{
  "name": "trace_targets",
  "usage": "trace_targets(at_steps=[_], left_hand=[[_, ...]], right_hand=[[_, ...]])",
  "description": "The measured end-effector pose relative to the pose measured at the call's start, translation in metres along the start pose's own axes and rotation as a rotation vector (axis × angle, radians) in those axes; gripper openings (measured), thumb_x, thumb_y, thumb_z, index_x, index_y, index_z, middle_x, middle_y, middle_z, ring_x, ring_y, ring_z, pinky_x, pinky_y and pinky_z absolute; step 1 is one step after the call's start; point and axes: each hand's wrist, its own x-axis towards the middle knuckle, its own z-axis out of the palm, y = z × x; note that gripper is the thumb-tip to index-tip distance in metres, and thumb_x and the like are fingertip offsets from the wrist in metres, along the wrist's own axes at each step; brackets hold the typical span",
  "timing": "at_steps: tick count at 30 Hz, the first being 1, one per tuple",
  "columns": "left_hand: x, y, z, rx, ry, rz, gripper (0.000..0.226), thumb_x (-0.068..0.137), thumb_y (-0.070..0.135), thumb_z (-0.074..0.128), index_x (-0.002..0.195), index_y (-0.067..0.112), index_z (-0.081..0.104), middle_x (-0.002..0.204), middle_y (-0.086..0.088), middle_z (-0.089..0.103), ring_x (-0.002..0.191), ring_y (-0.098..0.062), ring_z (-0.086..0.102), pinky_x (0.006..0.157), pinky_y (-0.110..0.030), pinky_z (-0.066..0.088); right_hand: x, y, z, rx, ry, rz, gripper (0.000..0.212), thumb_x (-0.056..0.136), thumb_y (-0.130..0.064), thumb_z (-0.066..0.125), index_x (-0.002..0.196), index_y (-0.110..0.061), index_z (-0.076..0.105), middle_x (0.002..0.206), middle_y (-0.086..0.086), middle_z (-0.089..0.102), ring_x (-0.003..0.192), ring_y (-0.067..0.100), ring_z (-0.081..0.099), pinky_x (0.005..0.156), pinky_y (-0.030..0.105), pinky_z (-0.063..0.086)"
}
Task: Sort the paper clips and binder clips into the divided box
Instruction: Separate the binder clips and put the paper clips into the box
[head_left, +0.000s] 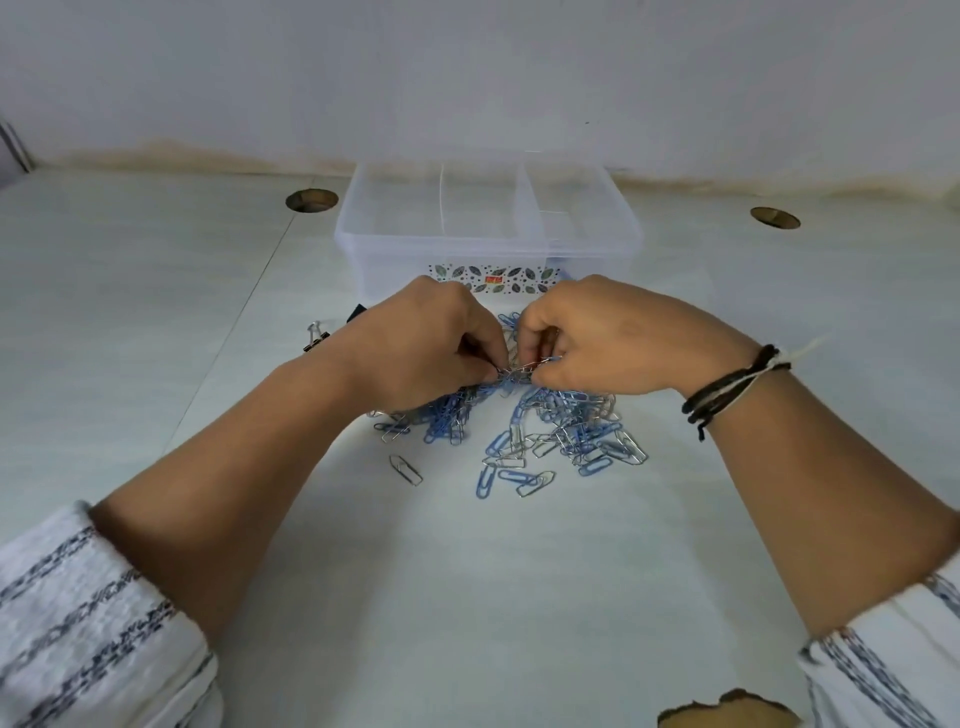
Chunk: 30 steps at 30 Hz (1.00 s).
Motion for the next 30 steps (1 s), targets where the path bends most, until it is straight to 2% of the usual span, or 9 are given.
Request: trace_targets(at_steps=[3, 7, 11, 14, 17, 21, 25, 27, 30], left_hand=[[0.0, 0.0, -0.003, -0.037, 0.029, -0.034, 0.016, 0.085, 0.012, 0.077, 0.096, 0.023, 0.082, 0.082, 0.016, 0.076, 0.077, 0.003, 0.069, 0.071, -0.008, 0.052], [0.0, 0.0, -0.015, -0.153, 0.088, -0.1, 0.011, 0.084, 0.017, 0.08, 0.091, 0.025, 0.083, 0.071, 0.022, 0.074, 0.069, 0.009, 0.068, 0.061, -0.001, 0.045], [0.005, 0.01, -0.033, -0.31, 0.191, -0.114, 0.005, 0.084, 0.018, 0.081, 0.088, 0.021, 0.082, 0.072, 0.009, 0.078, 0.059, 0.006, 0.066, 0.057, -0.002, 0.045], [0.017, 0.022, -0.048, -0.425, 0.284, -0.11, 0.005, 0.083, 0.016, 0.081, 0.088, 0.017, 0.082, 0.068, 0.005, 0.077, 0.059, 0.001, 0.067, 0.061, -0.008, 0.05], [0.043, 0.031, -0.059, -0.53, 0.381, -0.106, 0.005, 0.083, 0.013, 0.082, 0.087, 0.012, 0.082, 0.076, -0.005, 0.079, 0.066, -0.011, 0.071, 0.073, -0.024, 0.062], [0.095, 0.043, -0.061, -0.496, 0.526, -0.111, 0.004, 0.082, 0.015, 0.08, 0.085, 0.014, 0.082, 0.074, -0.004, 0.078, 0.069, -0.015, 0.074, 0.076, -0.034, 0.064], [0.129, 0.05, -0.047, -0.38, 0.546, -0.129, 0.009, 0.083, 0.012, 0.074, 0.088, 0.014, 0.081, 0.073, 0.004, 0.074, 0.076, -0.018, 0.075, 0.064, -0.025, 0.056], [0.131, 0.048, -0.041, -0.316, 0.478, -0.14, 0.016, 0.085, 0.014, 0.073, 0.101, 0.013, 0.078, 0.089, -0.002, 0.077, 0.086, -0.021, 0.074, 0.07, -0.025, 0.055], [0.113, 0.041, -0.036, -0.158, 0.427, -0.123, 0.033, 0.089, 0.012, 0.069, 0.122, 0.014, 0.069, 0.115, -0.004, 0.073, 0.103, -0.02, 0.068, 0.083, -0.022, 0.048]], right_hand=[[0.0, 0.006, -0.005, 0.069, 0.027, 0.041, 0.011, 0.084, -0.018, 0.077, 0.087, -0.028, 0.075, 0.072, -0.017, 0.067, 0.057, -0.016, 0.057, 0.052, 0.002, 0.041], [-0.007, 0.015, -0.023, 0.239, 0.149, 0.125, 0.007, 0.083, -0.02, 0.08, 0.087, -0.026, 0.078, 0.076, -0.009, 0.075, 0.054, -0.009, 0.063, 0.045, 0.003, 0.039], [-0.015, 0.024, -0.041, 0.485, 0.262, 0.174, 0.009, 0.083, -0.011, 0.081, 0.089, -0.018, 0.079, 0.079, 0.0, 0.077, 0.067, 0.009, 0.073, 0.071, 0.023, 0.061], [-0.011, 0.034, -0.055, 0.738, 0.364, 0.197, 0.009, 0.083, 0.0, 0.079, 0.091, -0.006, 0.077, 0.077, 0.005, 0.074, 0.073, 0.015, 0.072, 0.08, 0.031, 0.063], [0.003, 0.042, -0.073, 0.843, 0.511, 0.237, 0.008, 0.082, 0.003, 0.078, 0.087, -0.003, 0.075, 0.085, 0.01, 0.074, 0.081, 0.02, 0.074, 0.081, 0.033, 0.063], [0.037, 0.05, -0.094, 0.71, 0.668, 0.301, 0.009, 0.077, 0.001, 0.079, 0.076, -0.007, 0.075, 0.077, 0.009, 0.074, 0.075, 0.023, 0.077, 0.077, 0.036, 0.065], [0.063, 0.051, -0.096, 0.414, 0.668, 0.344, 0.018, 0.07, 0.004, 0.07, 0.079, -0.008, 0.081, 0.077, 0.011, 0.077, 0.076, 0.024, 0.076, 0.077, 0.041, 0.064], [0.065, 0.05, -0.092, 0.346, 0.618, 0.346, 0.024, 0.076, 0.005, 0.066, 0.09, -0.008, 0.081, 0.087, 0.011, 0.078, 0.083, 0.026, 0.076, 0.081, 0.04, 0.063], [0.053, 0.047, -0.088, 0.232, 0.663, 0.326, 0.026, 0.085, 0.002, 0.063, 0.102, -0.008, 0.079, 0.106, 0.008, 0.076, 0.101, 0.024, 0.071, 0.085, 0.025, 0.053]])
